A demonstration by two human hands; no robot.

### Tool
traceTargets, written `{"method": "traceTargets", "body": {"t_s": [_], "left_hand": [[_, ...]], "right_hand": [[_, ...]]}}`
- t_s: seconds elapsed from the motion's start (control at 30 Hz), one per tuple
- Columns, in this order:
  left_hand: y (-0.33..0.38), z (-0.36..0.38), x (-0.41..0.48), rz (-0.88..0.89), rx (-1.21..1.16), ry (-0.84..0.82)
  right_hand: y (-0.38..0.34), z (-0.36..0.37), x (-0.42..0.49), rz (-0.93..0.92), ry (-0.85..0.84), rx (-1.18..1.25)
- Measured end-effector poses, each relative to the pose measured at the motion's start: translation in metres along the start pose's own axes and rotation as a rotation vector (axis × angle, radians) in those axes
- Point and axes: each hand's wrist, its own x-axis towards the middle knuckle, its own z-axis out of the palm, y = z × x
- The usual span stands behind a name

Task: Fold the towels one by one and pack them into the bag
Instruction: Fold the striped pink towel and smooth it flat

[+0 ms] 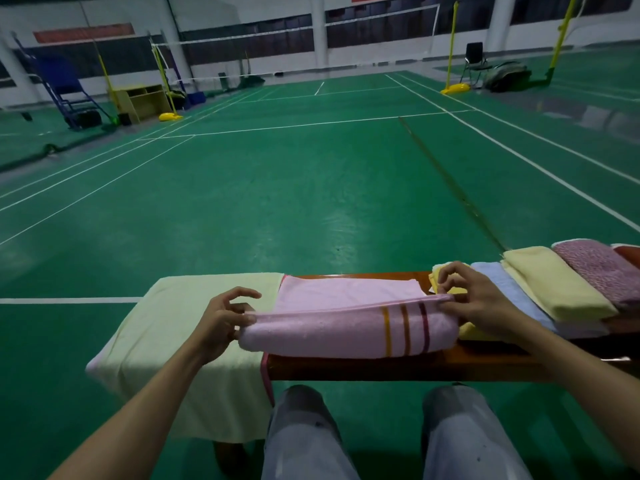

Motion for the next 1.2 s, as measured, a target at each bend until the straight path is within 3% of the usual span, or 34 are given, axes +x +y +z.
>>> {"method": "traceTargets", "body": {"t_s": [0.17,0.47,0.77,0.87,0.97,1.1,1.2], "left_hand": [[0.005,0.007,0.053,0.003,0.064,0.153],[-0.02,0.015,0.178,-0.065,0.342,0.256],[-0.05,0.025,0.212,-0.056,0.476,0.299],[-0.055,0.028,0.21,-0.016,0.673,0.309],[-0.048,0.034,0.205,0.018,0.74,0.305],[-0.027,0.06,0.206,0.102,0.75,0.309],[-0.009,0.11,0.201,0.043,0.583,0.056]], "right_hand": [[0.016,0.003,0.044,0.14,0.11,-0.109],[0.055,0.019,0.131,0.262,0.194,-0.475],[0.089,0.038,0.154,0.318,0.194,-0.826],[0.089,0.042,0.154,0.314,0.203,-0.865],[0.083,0.042,0.149,0.271,0.25,-0.816],[0.06,0.044,0.119,0.21,0.38,-0.456],[0.048,0.067,0.084,0.299,0.406,-0.047]]}}
